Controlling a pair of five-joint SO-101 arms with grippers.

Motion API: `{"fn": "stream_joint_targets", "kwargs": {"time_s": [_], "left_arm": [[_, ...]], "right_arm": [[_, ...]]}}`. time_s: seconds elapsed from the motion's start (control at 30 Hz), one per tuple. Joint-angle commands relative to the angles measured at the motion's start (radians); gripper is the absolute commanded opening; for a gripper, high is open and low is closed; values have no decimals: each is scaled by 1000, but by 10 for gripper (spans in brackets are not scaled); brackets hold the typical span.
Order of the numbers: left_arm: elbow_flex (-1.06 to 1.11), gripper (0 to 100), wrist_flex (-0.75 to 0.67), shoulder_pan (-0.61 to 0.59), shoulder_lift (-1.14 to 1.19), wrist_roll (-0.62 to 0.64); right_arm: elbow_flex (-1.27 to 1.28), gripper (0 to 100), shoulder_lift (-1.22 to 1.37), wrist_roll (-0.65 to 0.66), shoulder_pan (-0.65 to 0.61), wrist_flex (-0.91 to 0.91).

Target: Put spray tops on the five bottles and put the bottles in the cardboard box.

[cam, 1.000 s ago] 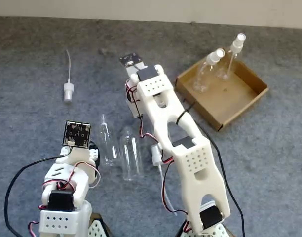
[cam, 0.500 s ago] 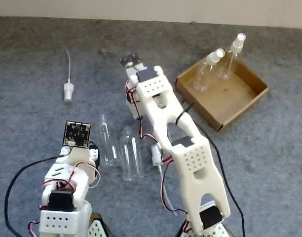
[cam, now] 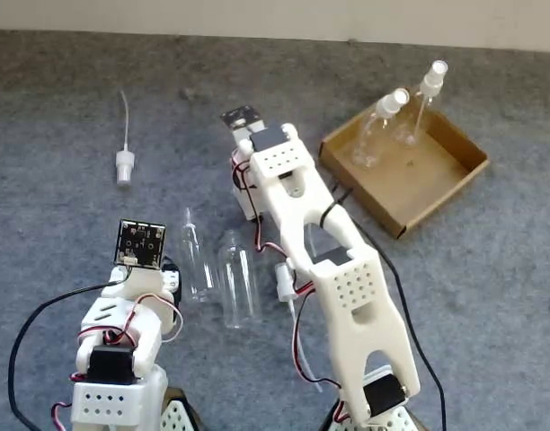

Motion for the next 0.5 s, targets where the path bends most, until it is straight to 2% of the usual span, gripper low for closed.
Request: {"fn": "stream_joint_targets", "kwargs": {"time_s": [0.0,0.47], "left_arm": [[21,10,-26,-2,-15,-11],[21,10,-26,-2,-15,-11]], "right_arm": [[-31,193,-35,-6,13,1],[-374,192,-179,-5,12,303]]}}
